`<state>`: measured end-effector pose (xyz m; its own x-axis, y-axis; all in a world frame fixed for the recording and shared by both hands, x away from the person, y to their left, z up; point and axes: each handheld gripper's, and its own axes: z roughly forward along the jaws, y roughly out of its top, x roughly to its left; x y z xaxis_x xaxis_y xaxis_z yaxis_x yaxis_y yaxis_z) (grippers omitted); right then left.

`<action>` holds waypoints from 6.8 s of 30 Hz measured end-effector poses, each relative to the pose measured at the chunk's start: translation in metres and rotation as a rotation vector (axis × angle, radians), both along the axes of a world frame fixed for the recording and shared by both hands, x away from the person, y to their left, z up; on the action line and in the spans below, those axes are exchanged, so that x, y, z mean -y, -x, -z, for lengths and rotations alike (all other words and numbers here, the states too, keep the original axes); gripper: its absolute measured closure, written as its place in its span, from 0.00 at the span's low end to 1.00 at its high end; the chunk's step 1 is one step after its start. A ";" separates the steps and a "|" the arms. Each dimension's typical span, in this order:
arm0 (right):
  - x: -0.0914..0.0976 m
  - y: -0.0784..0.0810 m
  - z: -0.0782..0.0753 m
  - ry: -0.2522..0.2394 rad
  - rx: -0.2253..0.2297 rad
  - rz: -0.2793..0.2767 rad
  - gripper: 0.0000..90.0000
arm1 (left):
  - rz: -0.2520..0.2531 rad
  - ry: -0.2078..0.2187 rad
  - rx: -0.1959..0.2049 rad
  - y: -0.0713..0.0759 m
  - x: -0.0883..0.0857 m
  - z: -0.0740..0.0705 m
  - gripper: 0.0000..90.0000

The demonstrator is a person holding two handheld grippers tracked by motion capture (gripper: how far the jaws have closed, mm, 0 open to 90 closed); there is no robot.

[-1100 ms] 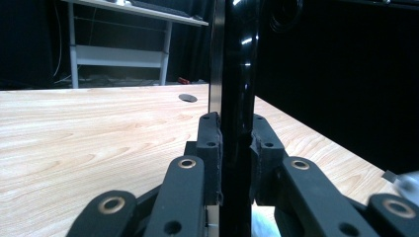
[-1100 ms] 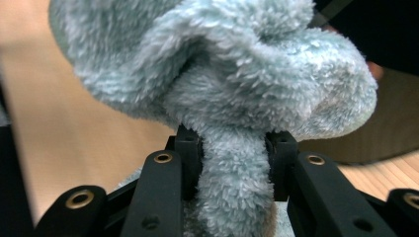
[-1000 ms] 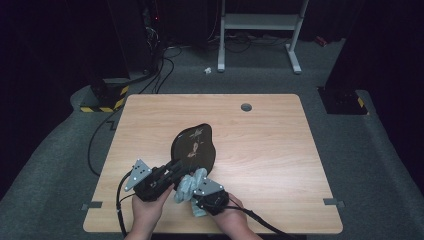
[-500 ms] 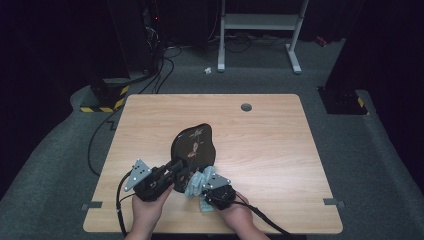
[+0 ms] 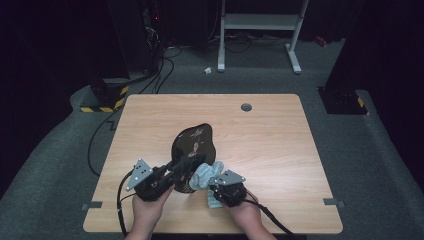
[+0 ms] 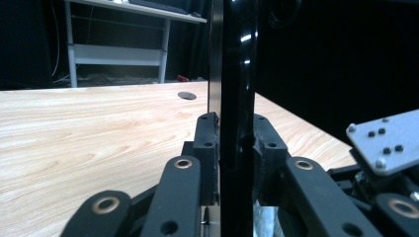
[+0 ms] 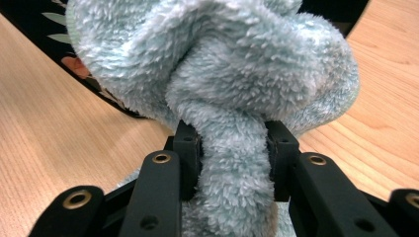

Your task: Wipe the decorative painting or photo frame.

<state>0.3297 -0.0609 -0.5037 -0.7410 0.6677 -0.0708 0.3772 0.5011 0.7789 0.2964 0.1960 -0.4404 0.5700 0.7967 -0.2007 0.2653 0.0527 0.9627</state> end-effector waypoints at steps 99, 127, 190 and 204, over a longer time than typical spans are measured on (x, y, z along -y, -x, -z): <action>-0.049 -0.048 -0.173 -0.379 0.330 -0.042 0.73 | 0.043 -0.049 -0.029 0.007 -0.001 0.044 0.89; -0.017 -0.105 -0.131 -0.386 0.166 0.099 0.75 | 0.048 -0.053 -0.020 0.007 -0.002 0.044 0.89; -0.028 -0.066 -0.155 -0.458 0.147 -0.061 0.75 | 0.055 -0.051 -0.013 0.006 -0.003 0.045 0.89; -0.018 -0.082 -0.149 -0.426 0.098 -0.023 0.75 | 0.057 -0.051 -0.021 0.007 -0.004 0.044 0.89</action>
